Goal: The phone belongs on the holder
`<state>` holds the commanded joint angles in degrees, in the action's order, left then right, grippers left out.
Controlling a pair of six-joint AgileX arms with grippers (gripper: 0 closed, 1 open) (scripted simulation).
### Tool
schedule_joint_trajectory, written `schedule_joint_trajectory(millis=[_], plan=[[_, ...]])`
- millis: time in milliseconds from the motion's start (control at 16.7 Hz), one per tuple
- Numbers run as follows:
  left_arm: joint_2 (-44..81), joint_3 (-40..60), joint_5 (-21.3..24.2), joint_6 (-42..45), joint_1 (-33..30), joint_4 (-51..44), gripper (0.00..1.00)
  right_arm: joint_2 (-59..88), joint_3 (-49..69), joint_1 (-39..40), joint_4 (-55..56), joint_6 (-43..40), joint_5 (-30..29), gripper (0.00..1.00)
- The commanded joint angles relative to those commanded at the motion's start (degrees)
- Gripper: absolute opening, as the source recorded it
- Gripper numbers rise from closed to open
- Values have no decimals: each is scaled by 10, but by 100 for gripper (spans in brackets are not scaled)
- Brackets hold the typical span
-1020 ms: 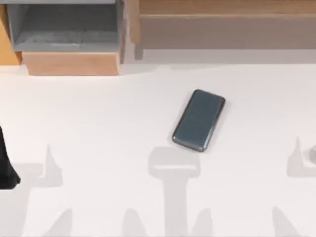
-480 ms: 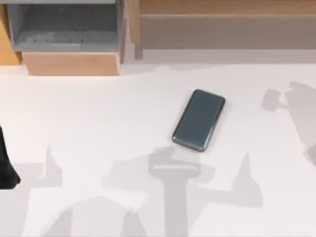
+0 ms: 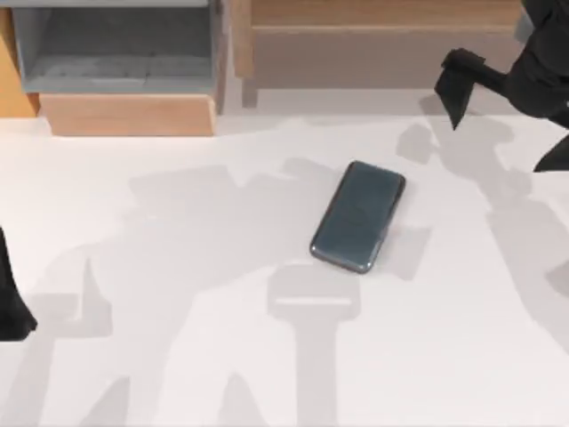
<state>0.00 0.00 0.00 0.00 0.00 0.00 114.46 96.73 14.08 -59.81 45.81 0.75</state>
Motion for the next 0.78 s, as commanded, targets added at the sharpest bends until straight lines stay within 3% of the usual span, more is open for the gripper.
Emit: schedule_joint_trajectory(millis=[420,780], plan=[[0,0,0,0,0,0,100,212,238,116,-136,76,-16,100],[0,0,0,0,0,0,100,257,312,160,-168,93,-22,100]])
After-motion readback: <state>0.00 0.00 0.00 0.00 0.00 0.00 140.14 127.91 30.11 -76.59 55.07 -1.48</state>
